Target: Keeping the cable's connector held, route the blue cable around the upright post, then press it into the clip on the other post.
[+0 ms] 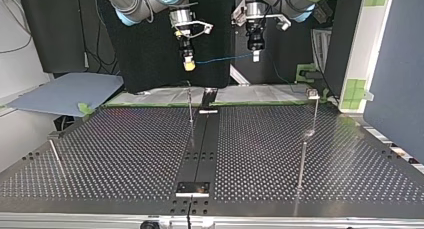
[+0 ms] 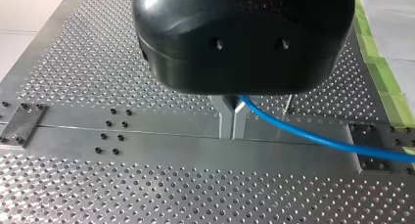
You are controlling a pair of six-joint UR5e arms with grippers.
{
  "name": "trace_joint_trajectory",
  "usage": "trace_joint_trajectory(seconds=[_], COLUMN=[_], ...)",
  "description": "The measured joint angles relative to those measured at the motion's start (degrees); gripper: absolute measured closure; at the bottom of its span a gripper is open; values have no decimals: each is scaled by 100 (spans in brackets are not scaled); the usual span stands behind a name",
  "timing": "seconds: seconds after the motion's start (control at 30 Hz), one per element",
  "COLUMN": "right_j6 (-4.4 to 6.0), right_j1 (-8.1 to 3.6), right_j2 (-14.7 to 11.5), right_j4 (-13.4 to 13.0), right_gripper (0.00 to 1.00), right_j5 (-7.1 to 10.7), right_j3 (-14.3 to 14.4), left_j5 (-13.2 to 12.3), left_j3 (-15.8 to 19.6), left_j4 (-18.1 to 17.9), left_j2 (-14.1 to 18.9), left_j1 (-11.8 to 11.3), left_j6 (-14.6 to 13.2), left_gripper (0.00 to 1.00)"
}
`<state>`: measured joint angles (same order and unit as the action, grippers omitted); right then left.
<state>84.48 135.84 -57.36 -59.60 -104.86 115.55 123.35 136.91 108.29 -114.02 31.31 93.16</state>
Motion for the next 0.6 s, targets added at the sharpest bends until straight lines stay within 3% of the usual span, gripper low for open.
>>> trace_joint_trajectory(seconds=[0.3,0.6], right_j6=[-3,-59], right_j1=[-3,-93], right_j2=[3,183], right_j4=[3,344], right_gripper=[100,100], right_j5=[-2,-51], right_j3=[-4,-102], left_j5=[-3,-8], left_j3=[5,16], left_j4=[10,457], left_j2=[13,352], left_j1=[-11,-187], left_j6=[-11,-408], left_gripper=[100,100])
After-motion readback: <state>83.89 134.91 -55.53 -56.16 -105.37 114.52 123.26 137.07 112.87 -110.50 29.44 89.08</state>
